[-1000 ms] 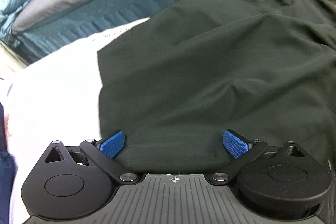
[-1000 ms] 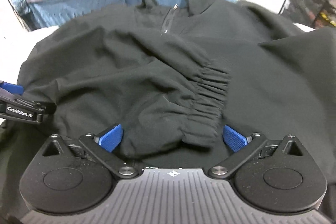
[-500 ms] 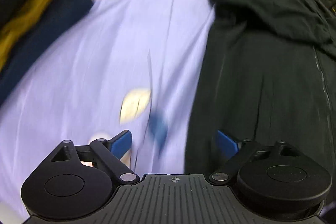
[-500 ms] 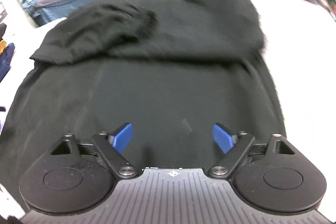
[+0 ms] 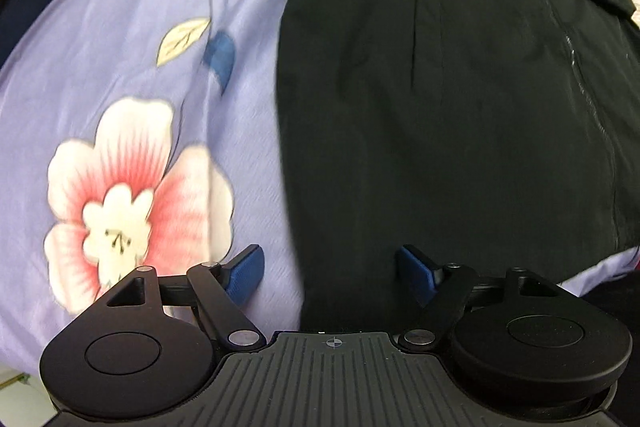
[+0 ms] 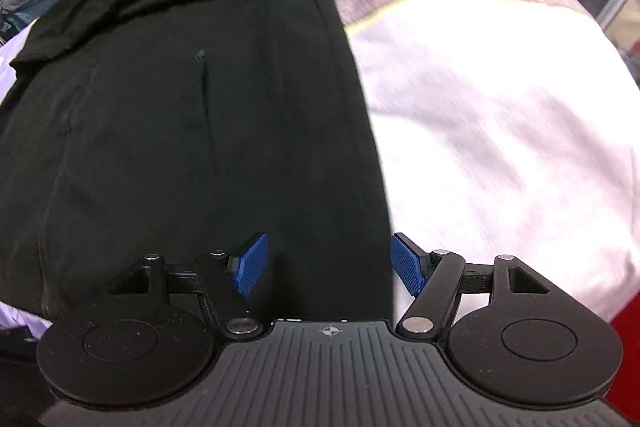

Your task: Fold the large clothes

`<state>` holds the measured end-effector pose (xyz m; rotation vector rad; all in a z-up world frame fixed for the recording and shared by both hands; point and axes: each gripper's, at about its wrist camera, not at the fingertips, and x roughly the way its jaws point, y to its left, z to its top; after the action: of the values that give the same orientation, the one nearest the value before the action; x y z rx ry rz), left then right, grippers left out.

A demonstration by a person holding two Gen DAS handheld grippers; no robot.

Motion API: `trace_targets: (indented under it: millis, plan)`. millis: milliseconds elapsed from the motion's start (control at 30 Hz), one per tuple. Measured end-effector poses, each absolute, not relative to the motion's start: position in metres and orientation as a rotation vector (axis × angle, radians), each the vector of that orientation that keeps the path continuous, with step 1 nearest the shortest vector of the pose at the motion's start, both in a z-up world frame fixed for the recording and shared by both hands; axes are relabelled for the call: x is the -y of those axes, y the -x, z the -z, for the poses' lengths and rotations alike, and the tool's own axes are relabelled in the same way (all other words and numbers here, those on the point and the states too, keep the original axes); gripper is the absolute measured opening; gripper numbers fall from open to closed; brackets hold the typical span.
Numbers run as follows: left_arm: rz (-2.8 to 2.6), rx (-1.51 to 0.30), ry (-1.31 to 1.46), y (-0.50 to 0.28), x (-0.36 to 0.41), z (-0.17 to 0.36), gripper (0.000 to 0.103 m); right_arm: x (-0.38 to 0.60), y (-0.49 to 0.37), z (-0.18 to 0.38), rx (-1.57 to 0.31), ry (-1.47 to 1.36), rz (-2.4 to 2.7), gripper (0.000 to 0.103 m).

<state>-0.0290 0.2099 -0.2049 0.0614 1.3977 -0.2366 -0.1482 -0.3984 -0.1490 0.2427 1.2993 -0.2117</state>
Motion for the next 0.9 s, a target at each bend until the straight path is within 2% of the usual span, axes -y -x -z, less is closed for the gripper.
trace_targets:
  millis: [133, 200, 267, 333, 400, 533, 567, 600, 667, 733, 833, 900]
  plan:
    - [0.227, -1.406, 0.002, 0.031, -0.219, 0.206, 0.103, 0.409, 0.17, 0.155, -1.327, -0.298, 0.243, 0.072]
    - [0.235, -1.416, -0.007, 0.032, -0.218, 0.204, 0.103, 0.415, 0.179, 0.164, -1.361, -0.365, 0.257, 0.065]
    - [0.257, -1.431, -0.008, 0.032, -0.212, 0.204, 0.103, 0.419, 0.188, 0.168, -1.365, -0.459, 0.269, 0.064]
    - [0.298, -1.444, 0.007, 0.032, -0.2, 0.204, 0.103, 0.414, 0.189, 0.167, -1.363, -0.466, 0.244, 0.056]
    - [0.299, -1.44, -0.01, 0.033, -0.192, 0.205, 0.103, 0.406, 0.186, 0.165, -1.381, -0.447, 0.204, 0.043]
    - [0.275, -1.428, 0.014, 0.027, -0.193, 0.207, 0.103, 0.402, 0.179, 0.166, -1.41, -0.419, 0.178, 0.035]
    - [0.263, -1.425, 0.027, 0.021, -0.191, 0.206, 0.095, 0.402, 0.178, 0.167, -1.415, -0.428, 0.178, 0.029]
    - [0.259, -1.426, 0.053, 0.016, -0.192, 0.205, 0.081, 0.403, 0.176, 0.166, -1.42, -0.434, 0.172, 0.022]
    - [0.27, -1.426, 0.123, 0.012, -0.199, 0.202, 0.074, 0.405, 0.174, 0.161, -1.426, -0.437, 0.137, 0.013]
    - [0.279, -1.423, 0.142, 0.008, -0.202, 0.199, 0.063, 0.406, 0.169, 0.152, -1.416, -0.421, 0.093, 0.012]
    - [0.313, -1.408, 0.15, -0.004, -0.198, 0.187, 0.055, 0.404, 0.163, 0.136, -1.398, -0.412, 0.038, 0.01]
    - [0.336, -1.378, 0.172, -0.017, -0.195, 0.175, 0.054, 0.407, 0.155, 0.124, -1.376, -0.459, 0.027, 0.009]
